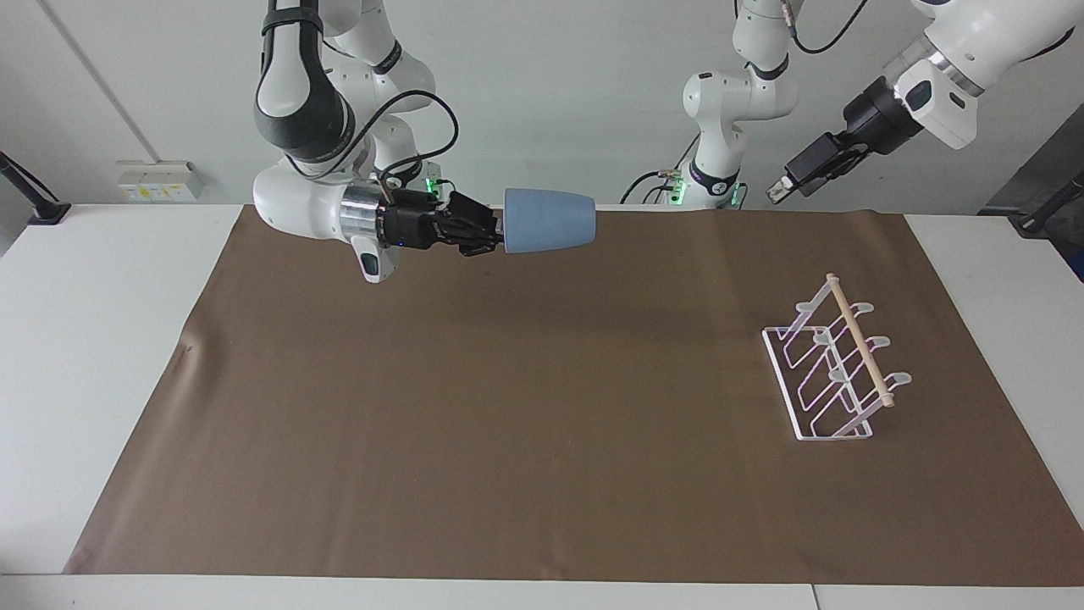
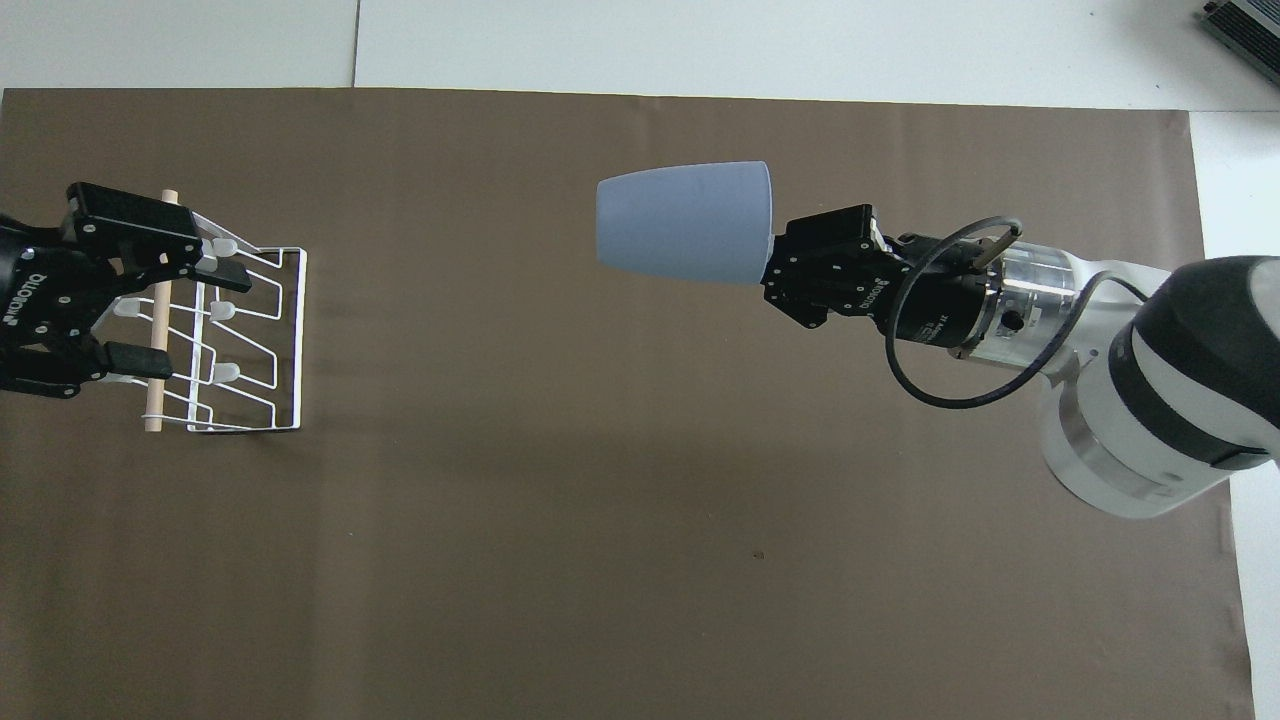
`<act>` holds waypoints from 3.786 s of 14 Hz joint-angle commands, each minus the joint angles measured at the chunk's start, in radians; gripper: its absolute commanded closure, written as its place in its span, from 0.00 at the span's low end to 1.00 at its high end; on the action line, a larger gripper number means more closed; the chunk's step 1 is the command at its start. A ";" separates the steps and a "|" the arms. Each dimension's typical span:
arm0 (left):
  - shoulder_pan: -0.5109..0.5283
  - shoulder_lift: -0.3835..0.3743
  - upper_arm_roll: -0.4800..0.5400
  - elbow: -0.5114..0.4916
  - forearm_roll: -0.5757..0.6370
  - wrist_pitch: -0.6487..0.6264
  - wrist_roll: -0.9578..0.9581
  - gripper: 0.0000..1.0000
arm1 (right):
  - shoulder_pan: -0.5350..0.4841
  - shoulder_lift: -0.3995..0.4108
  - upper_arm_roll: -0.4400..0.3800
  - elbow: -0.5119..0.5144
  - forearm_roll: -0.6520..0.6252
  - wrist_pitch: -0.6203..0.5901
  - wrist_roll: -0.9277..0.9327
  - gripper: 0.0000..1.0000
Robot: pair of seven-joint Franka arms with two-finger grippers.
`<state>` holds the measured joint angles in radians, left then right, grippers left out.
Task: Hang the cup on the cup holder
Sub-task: 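Carry the cup toward center while the left gripper reaches toward it, then close the left gripper around the cup base held by the right gripper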
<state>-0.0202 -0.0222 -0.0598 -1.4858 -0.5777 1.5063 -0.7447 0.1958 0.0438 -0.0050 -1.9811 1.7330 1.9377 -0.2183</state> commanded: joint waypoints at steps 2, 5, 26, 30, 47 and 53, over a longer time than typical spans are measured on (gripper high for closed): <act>-0.012 -0.005 -0.026 -0.027 -0.145 0.074 -0.203 0.00 | 0.037 -0.019 0.004 -0.021 0.039 0.067 0.016 1.00; -0.044 0.025 -0.110 -0.014 -0.157 0.205 -0.547 0.00 | 0.076 -0.019 0.004 -0.019 0.039 0.115 0.016 1.00; -0.194 0.110 -0.118 -0.039 -0.189 0.384 -1.365 0.00 | 0.093 -0.005 0.005 -0.019 0.037 0.127 0.017 1.00; -0.207 0.111 -0.118 -0.048 -0.186 0.413 -1.369 0.00 | 0.093 -0.005 0.005 -0.019 0.037 0.127 0.017 1.00; -0.267 0.116 -0.121 -0.070 -0.097 0.503 -1.352 1.00 | 0.091 -0.004 0.005 -0.018 0.037 0.126 0.017 1.00; -0.264 0.113 -0.120 -0.071 -0.094 0.505 -1.352 1.00 | 0.091 -0.004 0.005 -0.018 0.037 0.122 0.030 0.97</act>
<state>-0.2673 0.1054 -0.1857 -1.5381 -0.6870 2.0086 -2.0835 0.2848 0.0477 -0.0053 -2.0022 1.7437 2.0430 -0.2171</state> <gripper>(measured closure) 0.181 0.956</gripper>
